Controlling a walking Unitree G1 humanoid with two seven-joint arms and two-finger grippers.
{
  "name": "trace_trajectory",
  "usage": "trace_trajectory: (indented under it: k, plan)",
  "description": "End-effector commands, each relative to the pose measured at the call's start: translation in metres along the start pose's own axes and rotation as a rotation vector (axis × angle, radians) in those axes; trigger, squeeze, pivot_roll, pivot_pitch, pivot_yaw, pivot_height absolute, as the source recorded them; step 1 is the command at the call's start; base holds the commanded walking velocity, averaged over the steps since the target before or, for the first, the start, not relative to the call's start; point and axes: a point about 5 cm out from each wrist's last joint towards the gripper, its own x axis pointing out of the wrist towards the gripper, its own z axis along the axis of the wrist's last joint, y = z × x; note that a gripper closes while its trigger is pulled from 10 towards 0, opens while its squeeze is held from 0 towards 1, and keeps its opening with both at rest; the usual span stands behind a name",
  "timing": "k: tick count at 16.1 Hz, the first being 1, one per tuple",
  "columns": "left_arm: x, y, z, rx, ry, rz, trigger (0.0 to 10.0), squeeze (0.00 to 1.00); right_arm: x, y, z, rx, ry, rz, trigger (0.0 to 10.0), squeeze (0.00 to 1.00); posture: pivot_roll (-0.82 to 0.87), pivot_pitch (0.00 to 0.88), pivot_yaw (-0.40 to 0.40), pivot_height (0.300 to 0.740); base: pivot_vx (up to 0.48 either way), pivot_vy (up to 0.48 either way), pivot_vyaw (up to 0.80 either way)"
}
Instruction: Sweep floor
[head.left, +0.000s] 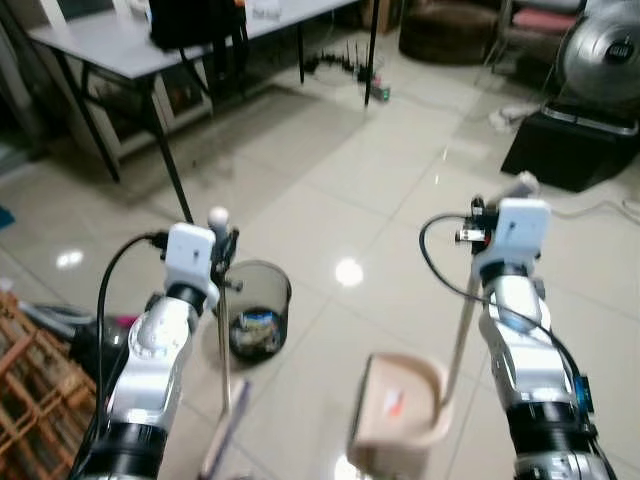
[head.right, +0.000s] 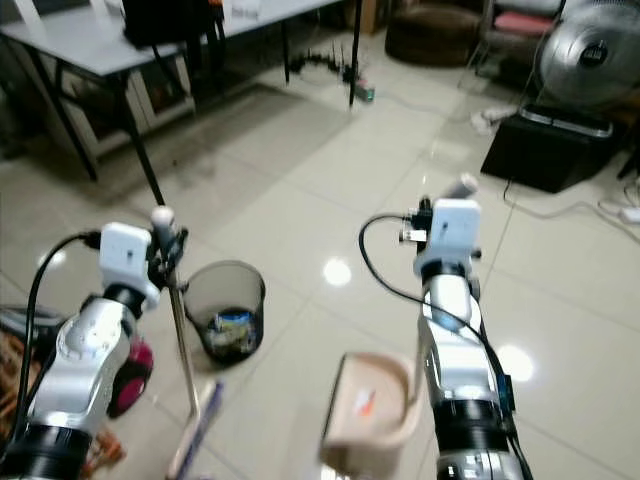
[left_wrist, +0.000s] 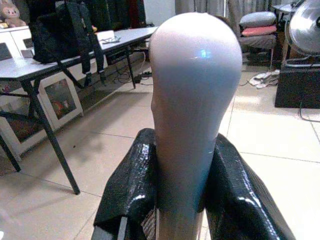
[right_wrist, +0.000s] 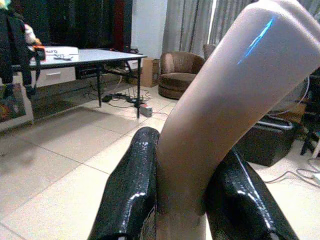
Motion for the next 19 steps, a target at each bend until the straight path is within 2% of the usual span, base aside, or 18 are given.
trace_trajectory:
  k: [1, 4, 11, 14, 19]
  plan:
    - [0.002, 0.003, 0.009, 0.022, -0.034, 0.001, 10.0, 0.0, 0.002, 0.004, 0.016, 0.031, -0.061, 0.017, 10.0, 0.0, -0.02, 0.0, 0.002, 0.74, 0.0, 0.296, 0.0]
    - [0.001, 0.004, 0.009, 0.029, -0.028, -0.004, 10.0, 0.0, -0.004, 0.008, 0.011, 0.064, -0.03, 0.034, 10.0, 0.0, -0.02, 0.0, 0.0, 0.74, 0.0, 0.409, -0.44]
    - [0.002, 0.004, 0.008, 0.039, -0.025, -0.024, 10.0, 0.0, -0.007, 0.006, 0.008, 0.093, -0.013, 0.024, 10.0, 0.0, -0.02, 0.0, 0.005, 0.74, 0.0, 0.434, -0.54]
    - [0.003, -0.001, 0.012, 0.082, -0.054, -0.057, 10.0, 0.0, -0.008, 0.002, 0.006, 0.083, 0.001, 0.004, 10.0, 0.0, -0.02, 0.0, 0.008, 0.74, 0.0, -0.111, -0.31]
    - [0.006, -0.003, 0.014, 0.083, -0.056, -0.054, 10.0, 0.0, -0.007, -0.005, 0.006, 0.066, 0.007, -0.014, 10.0, 0.0, -0.02, 0.0, 0.01, 0.74, 0.0, -0.48, 0.0]
